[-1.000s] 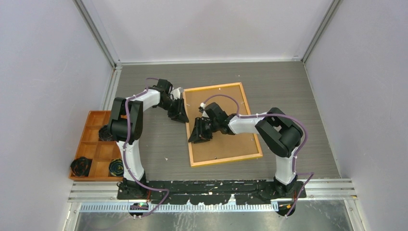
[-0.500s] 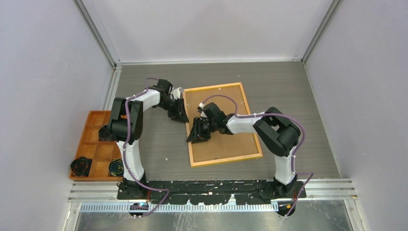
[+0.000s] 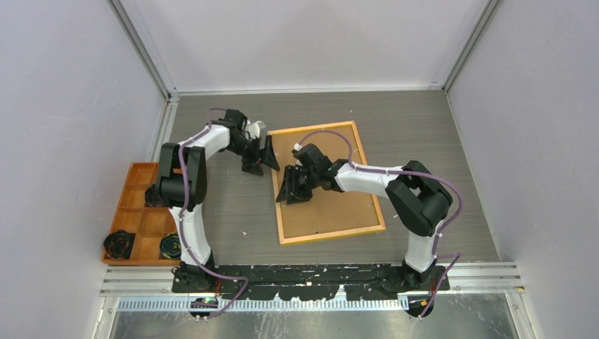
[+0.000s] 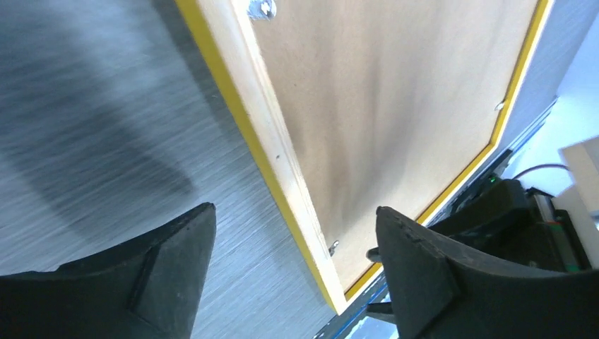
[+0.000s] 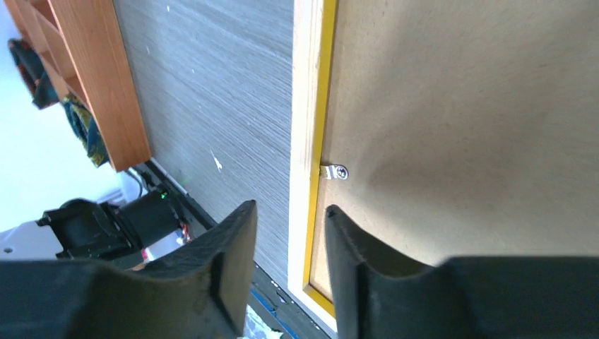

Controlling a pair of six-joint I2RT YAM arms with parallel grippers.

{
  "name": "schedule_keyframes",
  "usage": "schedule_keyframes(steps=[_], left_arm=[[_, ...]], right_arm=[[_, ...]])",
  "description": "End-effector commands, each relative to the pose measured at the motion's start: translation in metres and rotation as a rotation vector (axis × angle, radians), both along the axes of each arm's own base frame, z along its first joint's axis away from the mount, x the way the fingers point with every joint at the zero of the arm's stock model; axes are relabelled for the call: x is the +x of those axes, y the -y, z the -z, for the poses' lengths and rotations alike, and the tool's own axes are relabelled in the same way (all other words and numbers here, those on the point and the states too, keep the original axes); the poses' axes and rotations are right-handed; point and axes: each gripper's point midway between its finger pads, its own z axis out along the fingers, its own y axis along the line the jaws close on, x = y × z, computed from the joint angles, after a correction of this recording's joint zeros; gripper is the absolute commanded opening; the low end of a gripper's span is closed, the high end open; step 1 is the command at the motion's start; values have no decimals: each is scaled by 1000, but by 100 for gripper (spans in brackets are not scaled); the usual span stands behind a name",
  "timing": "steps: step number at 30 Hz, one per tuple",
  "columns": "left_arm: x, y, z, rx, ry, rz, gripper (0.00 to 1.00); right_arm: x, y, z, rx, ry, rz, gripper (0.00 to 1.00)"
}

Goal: Put the photo into the frame
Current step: Install the photo frame at the center of the board, then turn over the photo frame at the center of the board.

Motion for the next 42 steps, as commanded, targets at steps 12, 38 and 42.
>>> schedule_keyframes(steps=[12,38,42], left_arm=[[22,-137,-117,-40,200,-239,100],[-22,-153,-86,27,206,-213,100],[-25,-152,-91,23,202,-211,100]], right_arm=[[90,7,-13,-620,392,93,53],[104,-32,26,-696,395,133,24],[109,-51,-2,-609,396,152,6]])
